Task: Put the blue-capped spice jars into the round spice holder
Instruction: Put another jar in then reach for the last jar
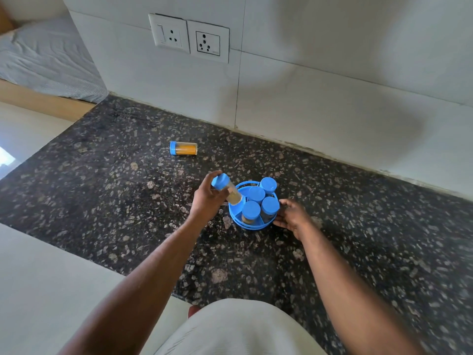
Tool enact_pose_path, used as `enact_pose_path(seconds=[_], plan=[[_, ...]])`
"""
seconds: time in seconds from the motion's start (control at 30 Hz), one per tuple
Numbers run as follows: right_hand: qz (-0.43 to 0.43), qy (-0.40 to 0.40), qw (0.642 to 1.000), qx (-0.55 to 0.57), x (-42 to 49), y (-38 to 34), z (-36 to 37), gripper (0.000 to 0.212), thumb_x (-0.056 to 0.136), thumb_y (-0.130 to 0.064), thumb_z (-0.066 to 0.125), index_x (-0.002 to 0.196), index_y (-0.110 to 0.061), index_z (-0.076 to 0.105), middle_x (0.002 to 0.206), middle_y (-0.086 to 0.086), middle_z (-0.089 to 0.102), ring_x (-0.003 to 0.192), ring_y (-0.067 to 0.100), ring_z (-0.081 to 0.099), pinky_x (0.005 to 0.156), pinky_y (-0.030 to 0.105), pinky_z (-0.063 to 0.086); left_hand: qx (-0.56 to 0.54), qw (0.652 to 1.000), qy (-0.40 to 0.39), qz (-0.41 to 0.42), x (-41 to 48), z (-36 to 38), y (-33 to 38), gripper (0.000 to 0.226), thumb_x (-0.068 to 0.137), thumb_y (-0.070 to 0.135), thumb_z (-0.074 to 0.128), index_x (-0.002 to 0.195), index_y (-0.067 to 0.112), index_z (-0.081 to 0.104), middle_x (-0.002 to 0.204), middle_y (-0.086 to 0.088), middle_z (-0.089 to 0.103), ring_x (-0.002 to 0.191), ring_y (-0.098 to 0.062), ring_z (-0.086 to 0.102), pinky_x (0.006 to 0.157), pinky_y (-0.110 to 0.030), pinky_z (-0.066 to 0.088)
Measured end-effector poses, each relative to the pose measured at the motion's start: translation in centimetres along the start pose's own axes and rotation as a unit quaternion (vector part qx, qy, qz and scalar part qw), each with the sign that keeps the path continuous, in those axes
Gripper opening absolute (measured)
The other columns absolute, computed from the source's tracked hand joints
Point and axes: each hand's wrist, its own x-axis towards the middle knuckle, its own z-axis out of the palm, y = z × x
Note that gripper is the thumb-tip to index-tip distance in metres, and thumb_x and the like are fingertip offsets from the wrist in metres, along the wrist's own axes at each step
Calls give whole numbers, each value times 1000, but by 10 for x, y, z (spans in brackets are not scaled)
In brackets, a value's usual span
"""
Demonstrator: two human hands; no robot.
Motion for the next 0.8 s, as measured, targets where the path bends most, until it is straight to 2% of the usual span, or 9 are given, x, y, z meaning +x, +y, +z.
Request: enact_pose_path(seconds=[0.07,0.13,0.17,0.33,0.43,0.53,0.6,0.7,0.8], plan=[[5,4,1000,2,0,1,0,38,96,-5,51,134,-11,51,93,4,68,75,15,67,57,29,55,47,999,-6,11,-5,7,1,51,82,22,71,127,37,53,98,-3,69,84,-26,69,70,-39,61],[9,4,1000,5,0,1,-1,37,96,-5,50,133,-10,52,95,5,69,76,15,67,59,30,55,96,995,-23,29,-9,12,2,52,83,24,71,130,36,52,89,-2,67,72,-21,62,60,-31,53],[10,3,1000,6,0,1,-1,37,96,-5,50,133,-10,53,97,6,70,77,16,68,60,30,55,123,991,-34,46,-11,14,1,54,82,25,71,131,37,51,90,-1,66,73,-18,62,62,-30,52],[-4,13,1000,11,0,4,-3,33,96,-3,49,128,-9,56,113,14,70,83,19,69,68,35,59,278,941,-92,170,-12,16,-7,59,84,28,71,137,32,48,130,0,59,104,-23,63,85,-39,55],[-11,30,999,14,3,7,-5,31,95,-3,49,125,-9,58,116,17,70,83,20,70,68,36,60,331,915,-116,199,-8,16,-10,64,84,34,66,142,35,40,131,0,56,115,-23,57,88,-44,54],[-5,58,998,18,5,7,-12,31,95,-3,51,123,-11,59,114,15,70,84,20,70,67,36,60,347,904,-155,195,0,12,-9,81,77,33,63,149,38,26,137,-1,49,125,-22,48,94,-42,51],[1,78,997,25,7,5,-19,29,95,-3,49,120,-13,60,113,14,70,86,21,70,66,35,59,331,917,-138,173,14,4,-8,88,75,24,63,151,36,21,146,-3,41,129,-22,42,95,-41,51],[10,108,993,39,7,6,-35,29,95,0,47,117,-13,60,114,14,69,88,23,69,66,36,59,326,931,-29,161,50,-14,-4,83,77,11,60,150,32,26,146,-8,39,124,-26,44,86,-42,54],[14,120,991,53,6,11,-49,33,94,3,44,121,-9,60,115,14,69,89,24,68,74,41,60,381,916,23,122,108,-31,0,75,78,16,69,142,27,33,146,-16,35,128,-36,39,97,-52,47]])
